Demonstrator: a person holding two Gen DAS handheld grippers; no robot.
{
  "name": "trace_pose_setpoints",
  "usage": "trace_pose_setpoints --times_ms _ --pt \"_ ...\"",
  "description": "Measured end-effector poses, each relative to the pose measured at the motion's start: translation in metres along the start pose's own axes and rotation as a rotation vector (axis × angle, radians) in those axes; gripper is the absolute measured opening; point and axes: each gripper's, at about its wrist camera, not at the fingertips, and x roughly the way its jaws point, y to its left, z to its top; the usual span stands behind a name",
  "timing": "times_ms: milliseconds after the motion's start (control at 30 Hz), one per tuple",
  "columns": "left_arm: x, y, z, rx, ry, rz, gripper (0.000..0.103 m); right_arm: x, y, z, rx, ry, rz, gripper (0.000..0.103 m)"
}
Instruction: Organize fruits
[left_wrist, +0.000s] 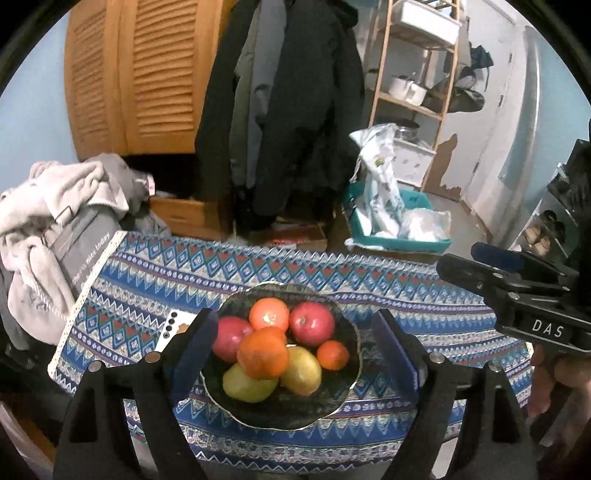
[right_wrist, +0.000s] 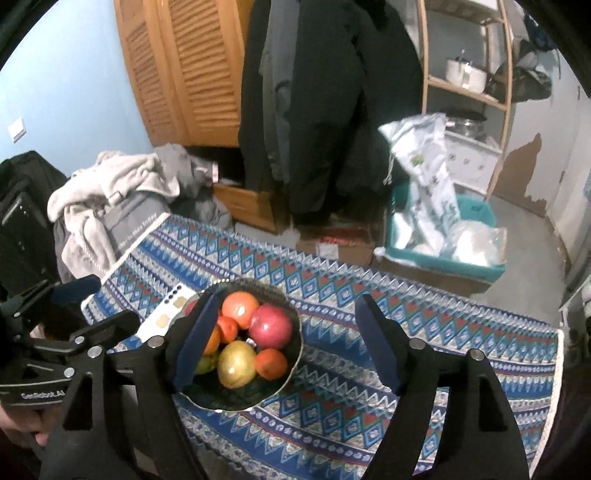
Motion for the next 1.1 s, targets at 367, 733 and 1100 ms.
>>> trace_pose_setpoints --times_ms 367,733,1100 --pt "-0.025 -0.023 0.01 0.031 -0.08 0.016 0.096 -0.047 -0.014 0.001 0.007 -0.092 -0.051 0.081" --pt "-0.039 -0.039 0.018 0.059 -0.123 0.028 0.102 -0.081 -0.03 -0.003 0.011 -0.161 -0.087 0.081" --pt "-0.043 -0.044 0.022 0.06 -0.144 0.065 0.102 -0.083 -0.041 -0.007 0.024 -0.163 -0.094 0.081"
